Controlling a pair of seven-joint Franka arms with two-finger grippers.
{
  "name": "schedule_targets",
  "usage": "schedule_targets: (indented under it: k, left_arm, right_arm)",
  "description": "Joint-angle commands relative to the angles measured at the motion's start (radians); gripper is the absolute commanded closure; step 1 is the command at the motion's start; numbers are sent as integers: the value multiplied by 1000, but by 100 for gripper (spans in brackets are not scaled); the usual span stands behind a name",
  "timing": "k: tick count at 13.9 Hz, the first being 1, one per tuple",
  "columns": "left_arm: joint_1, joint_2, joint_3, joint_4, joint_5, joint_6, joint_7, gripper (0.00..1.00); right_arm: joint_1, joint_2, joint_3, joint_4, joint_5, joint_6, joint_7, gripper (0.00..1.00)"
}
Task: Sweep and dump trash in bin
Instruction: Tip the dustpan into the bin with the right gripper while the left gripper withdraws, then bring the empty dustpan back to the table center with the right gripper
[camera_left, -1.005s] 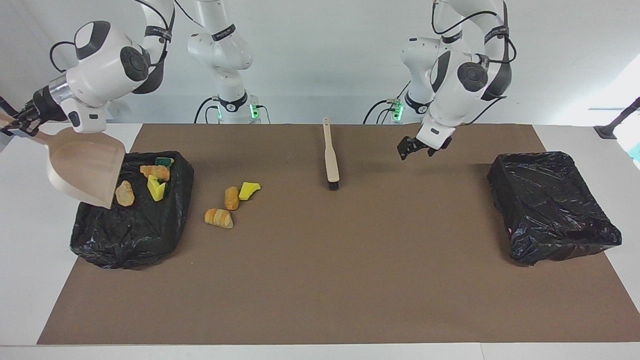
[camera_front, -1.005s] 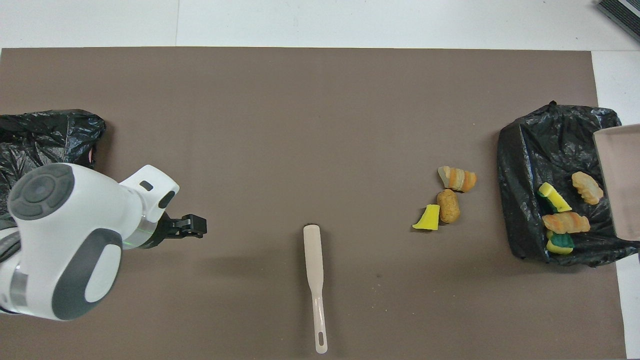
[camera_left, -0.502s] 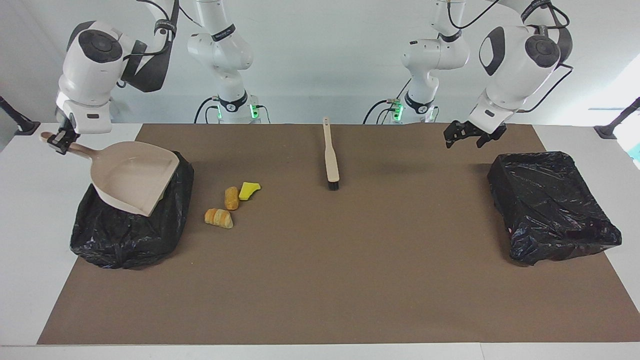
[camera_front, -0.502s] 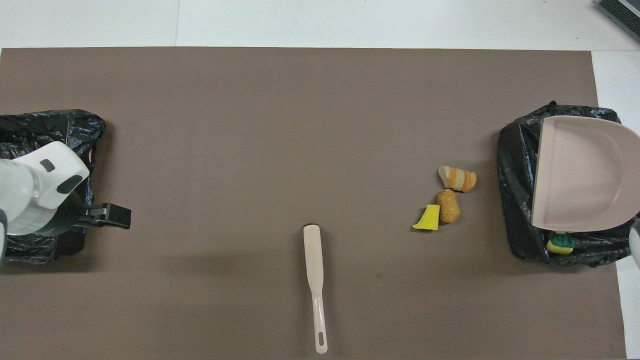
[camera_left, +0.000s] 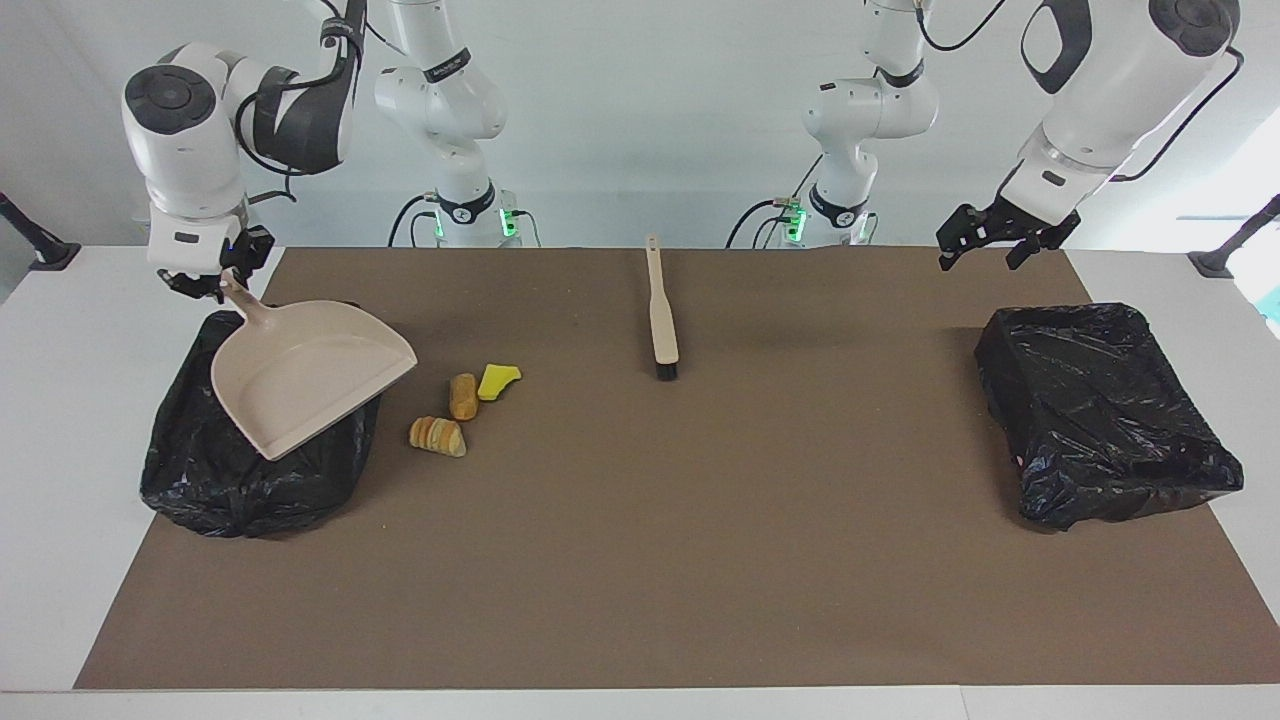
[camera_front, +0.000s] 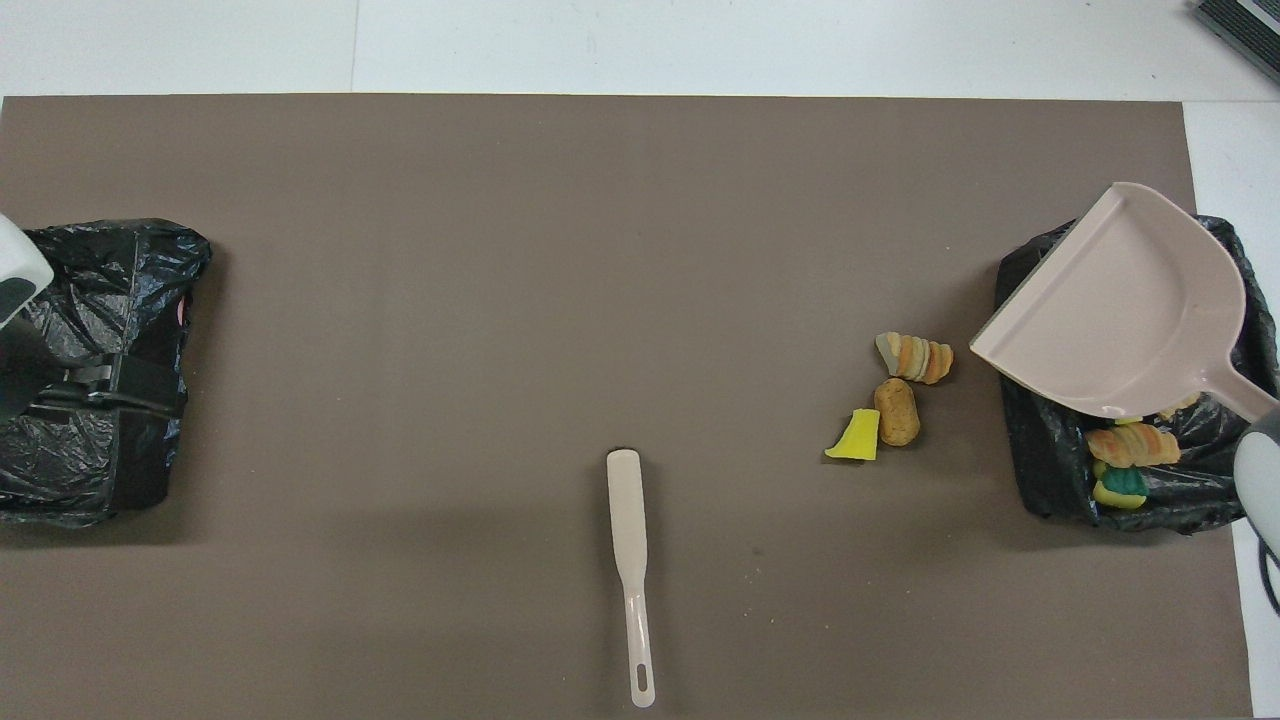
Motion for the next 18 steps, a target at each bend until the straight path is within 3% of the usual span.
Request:
schedule_targets:
  k: [1, 3, 10, 18]
  left_arm:
    - [15, 18, -10, 28, 15, -5, 46, 0]
    - [12, 17, -12, 31, 15, 2, 30, 0]
    - [12, -2, -10, 53, 15, 2, 30, 0]
    - [12, -9, -9, 75, 10, 2, 37, 0]
  right_arm:
    - [45, -12, 5, 7, 93, -68, 224, 100]
    - [70, -1, 7, 5, 208, -88, 396, 100]
    - [309, 78, 7, 28, 406, -82, 847, 100]
    - [542, 347, 7, 284, 611, -49, 1212, 100]
